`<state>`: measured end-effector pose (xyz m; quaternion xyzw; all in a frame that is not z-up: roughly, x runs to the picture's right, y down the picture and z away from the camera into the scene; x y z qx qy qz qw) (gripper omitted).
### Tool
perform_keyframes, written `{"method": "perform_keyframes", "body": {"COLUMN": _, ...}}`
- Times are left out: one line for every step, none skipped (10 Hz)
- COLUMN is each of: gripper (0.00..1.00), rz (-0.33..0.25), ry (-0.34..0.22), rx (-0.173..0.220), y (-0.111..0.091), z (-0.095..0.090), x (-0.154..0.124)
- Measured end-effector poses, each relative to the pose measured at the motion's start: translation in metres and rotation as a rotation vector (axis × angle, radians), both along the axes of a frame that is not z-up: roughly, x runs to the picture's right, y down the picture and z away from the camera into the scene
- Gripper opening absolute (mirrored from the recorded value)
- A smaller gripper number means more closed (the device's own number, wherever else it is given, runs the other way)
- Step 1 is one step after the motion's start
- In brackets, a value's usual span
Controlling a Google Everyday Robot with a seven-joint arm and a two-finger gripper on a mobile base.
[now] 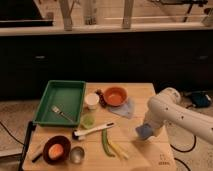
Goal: Wipe red bowl with sponge
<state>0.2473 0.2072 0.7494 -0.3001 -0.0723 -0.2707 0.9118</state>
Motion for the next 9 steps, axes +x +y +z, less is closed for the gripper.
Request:
{"method": "perform_keyframes", "body": {"gripper": 0.01, "rz": 0.0, "ry": 0.001, "rx": 0.012, "y": -0.009, "z": 0.0, "x": 0.0}}
{"method": "perform_keyframes", "body": {"gripper": 0.01, "rz": -0.004, "ry": 0.001, "rx": 0.024, "y": -0.025, "z": -0.002, "x": -0.001}}
{"method": "perform_keyframes", "body": {"gripper": 0.01, "rz": -0.003, "ry": -0.001, "rx": 0.029, "y": -0.032, "z": -0.003, "x": -0.002}}
{"method": "perform_keyframes", "body": {"gripper": 0.01, "rz": -0.005, "ry": 0.003, "rx": 0.035, "y": -0.037, "z": -0.004, "x": -0.001}}
{"method": "perform_keyframes", "body": {"gripper": 0.01, "rz": -0.006, "ry": 0.006, "rx": 0.04, "y": -0.039, "z": -0.005, "x": 0.001}}
{"method": "perform_keyframes", "body": {"gripper": 0.01, "rz": -0.01, "ry": 0.006, "rx": 0.049, "y": -0.045, "z": -0.004, "x": 0.002}}
{"method": "perform_keyframes", "body": {"gripper": 0.01, "rz": -0.014, "ry": 0.002, "rx": 0.057, "y": -0.051, "z": -0.003, "x": 0.001}}
{"method": "perform_keyframes", "body": {"gripper": 0.01, "rz": -0.016, "ry": -0.004, "rx": 0.066, "y": -0.059, "z": -0.002, "x": -0.002}}
{"method": "perform_keyframes", "body": {"gripper": 0.01, "rz": -0.018, "ry": -0.003, "rx": 0.069, "y": -0.062, "z": -0.002, "x": -0.001}}
